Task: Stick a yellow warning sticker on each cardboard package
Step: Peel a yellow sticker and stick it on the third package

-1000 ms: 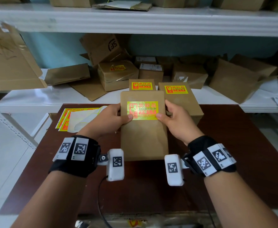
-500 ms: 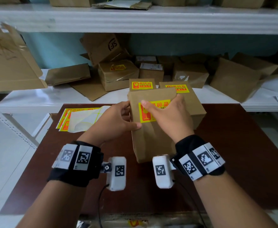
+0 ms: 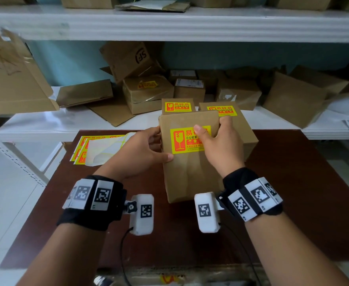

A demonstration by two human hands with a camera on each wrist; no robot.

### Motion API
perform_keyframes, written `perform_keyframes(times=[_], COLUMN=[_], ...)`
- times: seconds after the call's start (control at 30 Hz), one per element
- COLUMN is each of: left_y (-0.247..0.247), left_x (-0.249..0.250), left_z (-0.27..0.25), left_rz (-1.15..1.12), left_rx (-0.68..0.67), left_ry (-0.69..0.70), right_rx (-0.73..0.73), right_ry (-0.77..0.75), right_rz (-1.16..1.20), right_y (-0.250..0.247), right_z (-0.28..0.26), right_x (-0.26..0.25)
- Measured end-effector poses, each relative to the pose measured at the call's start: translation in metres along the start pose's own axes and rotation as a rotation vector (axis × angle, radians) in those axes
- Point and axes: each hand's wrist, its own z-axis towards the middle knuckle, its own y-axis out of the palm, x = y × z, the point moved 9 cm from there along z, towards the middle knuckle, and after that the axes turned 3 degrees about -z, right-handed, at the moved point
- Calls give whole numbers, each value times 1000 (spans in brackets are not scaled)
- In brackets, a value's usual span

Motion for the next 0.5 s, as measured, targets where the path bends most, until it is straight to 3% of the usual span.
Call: perform_keyframes(times=[0.33, 0.4, 0.5], left_y=[-2, -5, -14], left_x=[-5, -6, -6], left_z=[2, 3, 3], left_rz=[-4, 88, 309], left_rx=[37, 131, 299], left_ry=[-50, -89, -134], right_rx=[-81, -85, -132], right_ry=[57, 44, -58], right_rz=[511, 497, 264], right_y=[5, 12, 28], right_z=[11, 8, -3], right_x=[25, 24, 11])
